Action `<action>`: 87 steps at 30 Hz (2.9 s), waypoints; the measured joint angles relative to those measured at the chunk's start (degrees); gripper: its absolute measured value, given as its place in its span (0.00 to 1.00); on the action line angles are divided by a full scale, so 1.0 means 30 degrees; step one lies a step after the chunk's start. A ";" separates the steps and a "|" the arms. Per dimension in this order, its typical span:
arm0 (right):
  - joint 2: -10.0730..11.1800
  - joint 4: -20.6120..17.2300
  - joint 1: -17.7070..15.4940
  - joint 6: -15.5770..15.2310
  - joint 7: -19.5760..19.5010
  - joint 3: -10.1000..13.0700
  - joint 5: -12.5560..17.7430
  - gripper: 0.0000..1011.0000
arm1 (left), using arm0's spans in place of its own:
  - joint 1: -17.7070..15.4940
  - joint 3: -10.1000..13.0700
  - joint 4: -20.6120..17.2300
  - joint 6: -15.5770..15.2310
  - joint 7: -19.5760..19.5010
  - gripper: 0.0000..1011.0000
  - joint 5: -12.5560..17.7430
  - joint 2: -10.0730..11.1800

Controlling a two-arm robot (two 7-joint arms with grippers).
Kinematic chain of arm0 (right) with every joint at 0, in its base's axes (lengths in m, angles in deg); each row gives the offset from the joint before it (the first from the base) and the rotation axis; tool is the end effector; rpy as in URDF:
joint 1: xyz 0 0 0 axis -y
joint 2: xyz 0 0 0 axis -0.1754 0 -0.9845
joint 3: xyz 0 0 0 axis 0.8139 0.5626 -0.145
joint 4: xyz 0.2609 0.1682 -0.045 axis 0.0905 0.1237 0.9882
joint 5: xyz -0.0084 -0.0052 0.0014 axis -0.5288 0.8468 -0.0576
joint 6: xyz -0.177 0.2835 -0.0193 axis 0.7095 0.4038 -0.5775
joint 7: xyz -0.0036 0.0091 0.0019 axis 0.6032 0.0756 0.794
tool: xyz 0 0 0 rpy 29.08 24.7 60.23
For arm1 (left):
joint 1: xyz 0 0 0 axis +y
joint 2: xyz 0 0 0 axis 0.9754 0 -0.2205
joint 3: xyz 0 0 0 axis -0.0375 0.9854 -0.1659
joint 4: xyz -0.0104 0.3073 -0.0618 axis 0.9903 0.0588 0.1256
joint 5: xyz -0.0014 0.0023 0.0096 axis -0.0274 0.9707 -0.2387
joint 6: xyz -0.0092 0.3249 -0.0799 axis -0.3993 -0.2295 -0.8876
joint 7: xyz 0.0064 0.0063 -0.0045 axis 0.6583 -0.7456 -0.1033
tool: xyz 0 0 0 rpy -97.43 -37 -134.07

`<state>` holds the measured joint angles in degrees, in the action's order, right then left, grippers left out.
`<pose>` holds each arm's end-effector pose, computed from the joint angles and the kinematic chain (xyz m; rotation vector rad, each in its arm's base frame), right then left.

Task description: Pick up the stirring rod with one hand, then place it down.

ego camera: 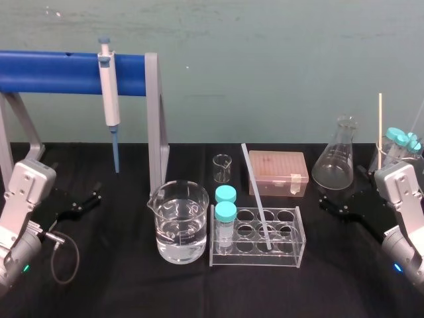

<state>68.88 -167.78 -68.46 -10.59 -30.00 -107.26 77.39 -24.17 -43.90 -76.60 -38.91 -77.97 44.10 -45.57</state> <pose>0.3865 -0.0892 -0.3261 -0.3043 -0.2850 -1.2480 0.3864 0.0891 -0.3262 0.3044 -0.2851 1.2479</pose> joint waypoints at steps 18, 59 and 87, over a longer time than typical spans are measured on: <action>0.0001 0.0000 0.0000 0.0000 0.0000 0.0001 0.0000 0.99 | 0.0000 0.0000 -0.0001 0.0000 0.0000 0.99 0.0000 0.0001; -0.3763 0.0750 0.4709 -0.4267 0.9109 -0.0256 0.5303 0.99 | -0.0001 -0.0001 0.0000 0.0000 0.0000 0.99 -0.0001 0.0001; -0.4411 0.1157 0.4586 -0.7747 0.7762 -0.0372 0.4025 0.99 | -0.0001 0.0000 0.0000 -0.0001 0.0000 0.99 -0.0002 0.0001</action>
<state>55.65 -164.31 -54.70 -33.83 -6.71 -108.37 89.46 -24.17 -43.90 -76.60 -38.91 -77.97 44.09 -45.56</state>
